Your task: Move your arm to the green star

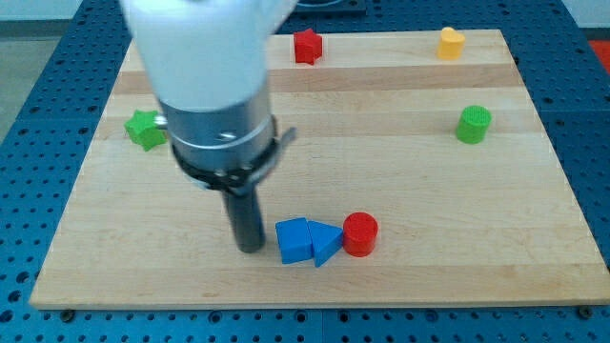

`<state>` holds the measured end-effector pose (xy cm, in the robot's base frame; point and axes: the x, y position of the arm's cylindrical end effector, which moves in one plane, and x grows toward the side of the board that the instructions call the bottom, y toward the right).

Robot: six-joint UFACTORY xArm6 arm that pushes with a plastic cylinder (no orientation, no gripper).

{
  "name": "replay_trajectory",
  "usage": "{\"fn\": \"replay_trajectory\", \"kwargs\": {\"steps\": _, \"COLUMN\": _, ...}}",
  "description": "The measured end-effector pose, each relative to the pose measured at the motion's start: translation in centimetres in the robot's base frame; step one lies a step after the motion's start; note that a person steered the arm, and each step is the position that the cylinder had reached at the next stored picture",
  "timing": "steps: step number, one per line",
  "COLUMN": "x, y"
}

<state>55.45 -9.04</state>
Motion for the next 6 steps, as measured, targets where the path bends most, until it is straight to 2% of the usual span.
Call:
{"fn": "replay_trajectory", "kwargs": {"steps": 3, "x": -7.9, "y": -13.7}}
{"fn": "replay_trajectory", "kwargs": {"steps": 6, "x": -15.3, "y": -18.9}}
